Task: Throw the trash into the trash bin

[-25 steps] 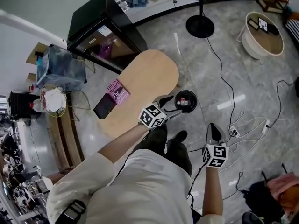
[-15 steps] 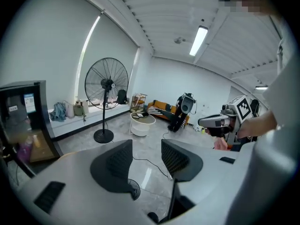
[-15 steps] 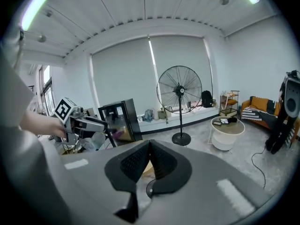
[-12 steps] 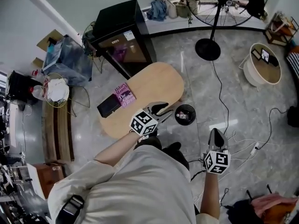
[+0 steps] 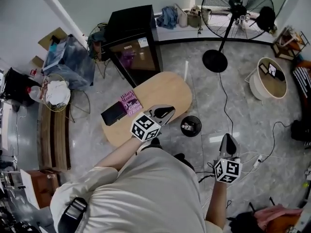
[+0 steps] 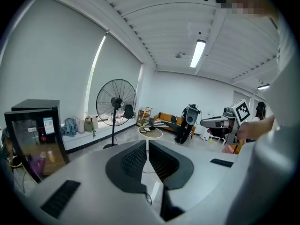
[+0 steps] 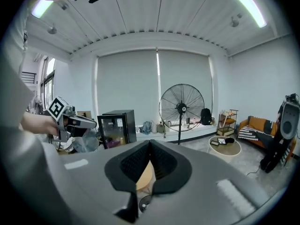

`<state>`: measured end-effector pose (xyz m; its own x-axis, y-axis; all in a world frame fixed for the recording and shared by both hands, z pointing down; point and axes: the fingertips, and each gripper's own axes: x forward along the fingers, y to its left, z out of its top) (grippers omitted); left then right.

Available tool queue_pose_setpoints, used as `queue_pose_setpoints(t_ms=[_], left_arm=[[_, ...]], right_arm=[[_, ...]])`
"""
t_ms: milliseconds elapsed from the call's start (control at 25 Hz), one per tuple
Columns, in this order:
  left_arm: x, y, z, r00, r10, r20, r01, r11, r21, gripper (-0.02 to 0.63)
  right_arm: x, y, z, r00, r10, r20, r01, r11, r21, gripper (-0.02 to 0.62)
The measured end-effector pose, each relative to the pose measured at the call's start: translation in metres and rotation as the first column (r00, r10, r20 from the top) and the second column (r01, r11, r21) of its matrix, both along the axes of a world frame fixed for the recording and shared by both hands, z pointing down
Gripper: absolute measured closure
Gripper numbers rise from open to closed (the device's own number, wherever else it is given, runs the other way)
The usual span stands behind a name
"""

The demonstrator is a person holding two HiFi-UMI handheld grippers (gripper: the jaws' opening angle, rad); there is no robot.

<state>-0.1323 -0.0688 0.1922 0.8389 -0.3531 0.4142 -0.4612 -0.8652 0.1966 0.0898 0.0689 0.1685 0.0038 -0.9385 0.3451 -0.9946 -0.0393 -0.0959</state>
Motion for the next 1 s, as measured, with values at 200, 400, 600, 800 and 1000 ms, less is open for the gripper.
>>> queue_pose_setpoints(t_ms=[200, 400, 600, 800, 1000], left_arm=[[-0.014, -0.018, -0.034, 0.999, 0.018, -0.044, -0.016, 0.999, 0.041, 0.600], [-0.021, -0.029, -0.056, 0.994, 0.068, -0.084, -0.064, 0.997, 0.048, 0.600], [-0.019, -0.037, -0.069, 0.989, 0.089, -0.115, -0.082, 0.995, 0.062, 0.600], [-0.013, -0.041, -0.072, 0.986, 0.096, -0.137, -0.088, 0.994, 0.064, 0.600], [-0.009, -0.041, -0.073, 0.983, 0.101, -0.153, -0.093, 0.994, 0.059, 0.600]], right_arm=[[-0.015, -0.015, -0.029, 1.000, 0.006, -0.027, -0.004, 0.999, 0.047, 0.584], [-0.025, -0.029, -0.053, 0.999, 0.010, -0.047, -0.006, 0.997, 0.077, 0.584], [-0.029, -0.034, -0.073, 0.997, 0.009, -0.071, -0.001, 0.993, 0.116, 0.584], [-0.027, -0.039, -0.078, 0.997, 0.019, -0.069, -0.011, 0.992, 0.127, 0.584], [-0.025, -0.040, -0.080, 0.998, 0.026, -0.064, -0.017, 0.991, 0.133, 0.584]])
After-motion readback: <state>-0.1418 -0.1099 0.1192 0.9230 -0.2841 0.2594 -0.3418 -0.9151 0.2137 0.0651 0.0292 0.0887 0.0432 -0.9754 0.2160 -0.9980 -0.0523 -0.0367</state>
